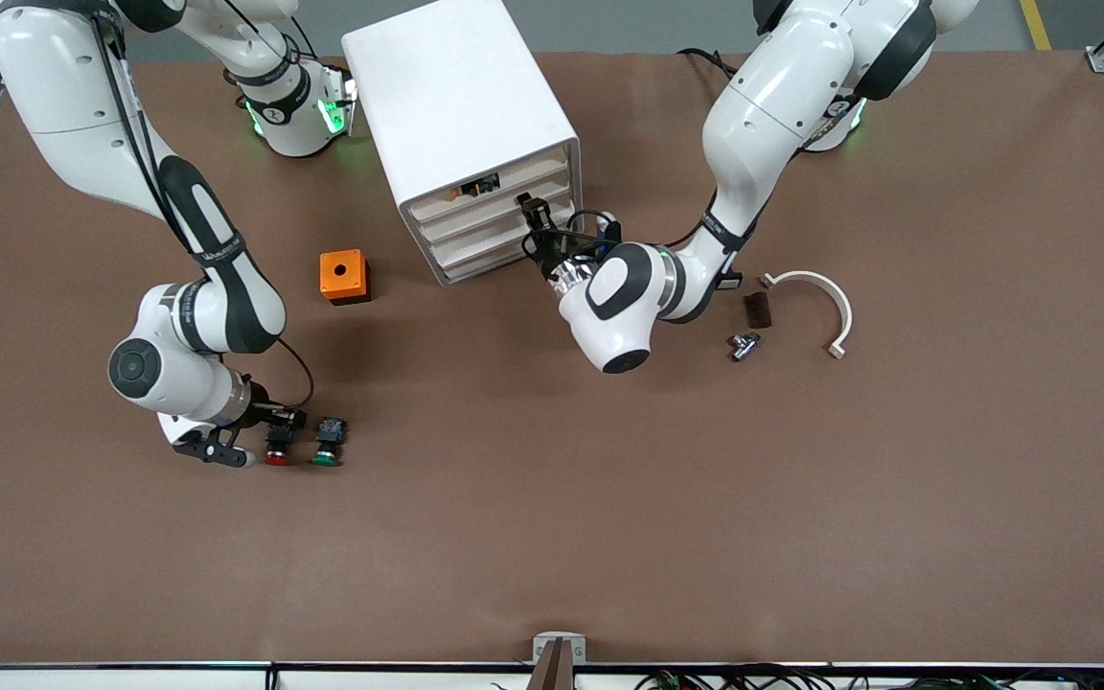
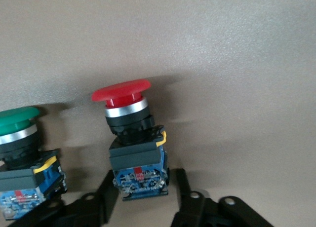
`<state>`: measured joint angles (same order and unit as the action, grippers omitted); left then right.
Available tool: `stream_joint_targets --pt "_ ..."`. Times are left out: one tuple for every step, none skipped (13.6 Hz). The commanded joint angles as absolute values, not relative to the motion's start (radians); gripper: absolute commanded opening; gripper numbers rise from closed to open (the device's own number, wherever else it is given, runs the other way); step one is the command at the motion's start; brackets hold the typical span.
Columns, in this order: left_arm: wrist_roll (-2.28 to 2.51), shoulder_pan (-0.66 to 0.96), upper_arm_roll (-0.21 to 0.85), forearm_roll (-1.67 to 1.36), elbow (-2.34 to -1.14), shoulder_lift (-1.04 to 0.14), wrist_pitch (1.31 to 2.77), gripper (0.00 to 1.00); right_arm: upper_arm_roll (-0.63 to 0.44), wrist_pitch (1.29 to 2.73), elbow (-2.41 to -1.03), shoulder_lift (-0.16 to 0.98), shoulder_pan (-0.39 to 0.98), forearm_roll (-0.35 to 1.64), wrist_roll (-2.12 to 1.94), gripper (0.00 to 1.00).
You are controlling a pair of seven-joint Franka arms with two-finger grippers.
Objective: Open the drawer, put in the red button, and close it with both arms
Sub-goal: 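Pull the drawer open with the left gripper while the right gripper lifts the button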
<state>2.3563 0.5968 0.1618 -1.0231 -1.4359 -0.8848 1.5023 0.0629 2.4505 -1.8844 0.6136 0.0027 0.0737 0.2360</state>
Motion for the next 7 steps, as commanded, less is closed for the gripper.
stream_joint_targets --pt "2.353 0.580 0.140 -1.034 -1.411 -0.893 1.503 0.01 0.064 2.428 -1.878 0.600 0.005 0.083 0.255 0.42" --pt "2.349 0.556 0.127 -1.035 -1.401 -0.893 1.503 0.01 0.063 2.428 -1.878 0.600 0.003 0.083 0.255 0.37" --pt "2.344 0.537 0.126 -1.034 -1.381 -0.893 1.503 0.01 0.063 2.428 -1.876 0.598 0.003 0.083 0.253 0.30" --pt "2.339 0.526 0.120 -1.034 -1.373 -0.893 1.503 0.01 0.063 2.430 -1.876 0.597 0.005 0.083 0.253 0.29" --pt "2.329 0.516 0.108 -1.034 -1.364 -0.891 1.503 0.01 0.061 2.431 -1.875 0.589 0.003 0.081 0.252 0.27" --pt "2.324 0.511 0.100 -1.035 -1.355 -0.893 1.503 0.01 0.061 2.430 -1.871 0.586 0.003 0.081 0.253 0.19" --pt "2.318 0.509 0.086 -1.037 -1.348 -0.891 1.503 0.01 0.061 2.430 -1.871 0.584 0.005 0.081 0.255 0.10"
